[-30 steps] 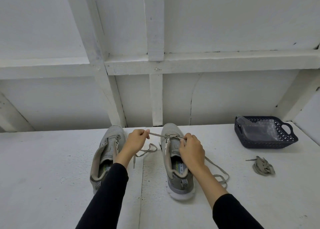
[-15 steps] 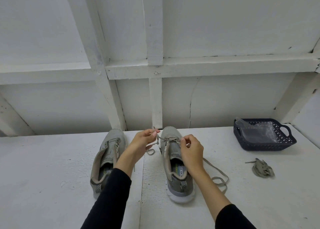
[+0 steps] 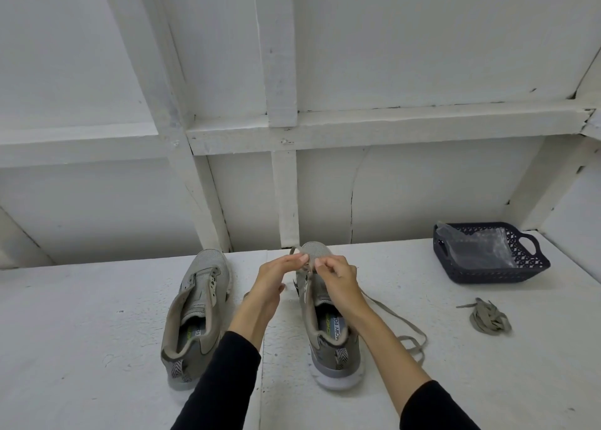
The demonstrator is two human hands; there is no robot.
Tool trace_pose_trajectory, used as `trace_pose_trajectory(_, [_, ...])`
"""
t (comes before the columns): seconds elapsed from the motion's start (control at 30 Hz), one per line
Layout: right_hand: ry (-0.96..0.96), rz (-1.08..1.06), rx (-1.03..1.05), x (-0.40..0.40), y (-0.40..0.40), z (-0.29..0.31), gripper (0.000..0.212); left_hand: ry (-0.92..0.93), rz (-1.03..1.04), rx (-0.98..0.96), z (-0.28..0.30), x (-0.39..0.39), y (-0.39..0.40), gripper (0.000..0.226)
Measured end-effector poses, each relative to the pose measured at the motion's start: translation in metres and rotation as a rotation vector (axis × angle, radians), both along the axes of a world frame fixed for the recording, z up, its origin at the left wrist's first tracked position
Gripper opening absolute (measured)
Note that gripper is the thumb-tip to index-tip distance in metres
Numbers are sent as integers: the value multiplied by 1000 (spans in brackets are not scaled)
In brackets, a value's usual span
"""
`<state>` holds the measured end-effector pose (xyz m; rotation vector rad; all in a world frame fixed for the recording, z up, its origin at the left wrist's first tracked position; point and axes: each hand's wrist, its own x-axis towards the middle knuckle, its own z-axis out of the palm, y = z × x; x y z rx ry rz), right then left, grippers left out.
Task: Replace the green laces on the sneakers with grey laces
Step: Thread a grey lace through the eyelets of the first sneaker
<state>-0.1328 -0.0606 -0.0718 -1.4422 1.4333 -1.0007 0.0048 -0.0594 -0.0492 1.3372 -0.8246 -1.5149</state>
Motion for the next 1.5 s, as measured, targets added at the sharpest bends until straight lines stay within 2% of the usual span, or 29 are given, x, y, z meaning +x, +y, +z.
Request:
trace_pose_trajectory(0.13, [-255, 49, 120, -8, 2, 10, 27, 68, 45, 20, -5, 3, -3, 28])
trace_pose_trajectory(0.27, [-153, 75, 122, -8, 2, 13, 31, 63, -7, 31, -2, 1, -4, 39])
trace_pose_trajectory(0.37, [-49, 132, 105, -5, 2, 15, 39, 83, 28, 54, 1, -1, -4, 31])
trace_pose_trajectory(0.47, [-222, 105, 128, -11, 7, 21, 40, 112, 102, 62, -3, 2, -6, 50])
trace_pose_trajectory(0.57, [-410, 32, 112, -20, 10, 36, 41, 156, 194, 100, -4, 5, -7, 29])
trace_pose_trajectory(0.6, [-407, 0, 81, -21, 9, 42, 37, 174, 223, 124, -5, 6, -7, 23])
trace_pose_trajectory(0.7, [-401, -67, -38, -26, 5, 58, 21, 250, 287, 211, -5, 10, -8, 25])
trace_pose_trajectory(0.8, [-539, -79, -151, -33, 2, 75, 24, 474, 335, 260, -10, 19, -9, 18])
trace_pose_trajectory(0.83, [-515, -106, -194, -36, 0, 78, 24, 584, 338, 258, -10, 22, -9, 13])
trace_pose_trajectory(0.87, [-403, -144, -256, -39, -2, 79, 22, 693, 338, 243, -11, 24, -9, 10])
trace_pose_trajectory(0.97, [221, -285, -451, -50, -7, 58, 16, 892, 387, 193, -11, 28, -9, 5])
trace_pose_trajectory(1.03, [477, -358, -408, -57, -4, 33, 14, 913, 416, 172, -12, 27, -9, 6])
trace_pose_trajectory(1.1, [559, -340, -240, -61, 0, 11, 20, 889, 404, 143, -14, 27, -8, 6])
trace_pose_trajectory(1.2, [591, -248, -49, -55, 2, -4, 40, 780, 344, 82, -13, 25, -4, 8])
trace_pose_trajectory(1.27, [471, -198, -59, -46, 0, 2, 41, 651, 269, 40, -7, 21, 0, 9])
trace_pose_trajectory(1.33, [275, -100, -94, -35, -4, 12, 34, 417, 167, 10, -2, 16, 2, 9])
trace_pose_trajectory(1.4, [140, 40, -53, -23, -8, 21, 28, 195, 106, -3, 1, 12, 2, 18])
trace_pose_trajectory(1.5, [131, 224, 43, -8, -12, 29, 26, 122, 109, -12, 1, 9, -2, 31])
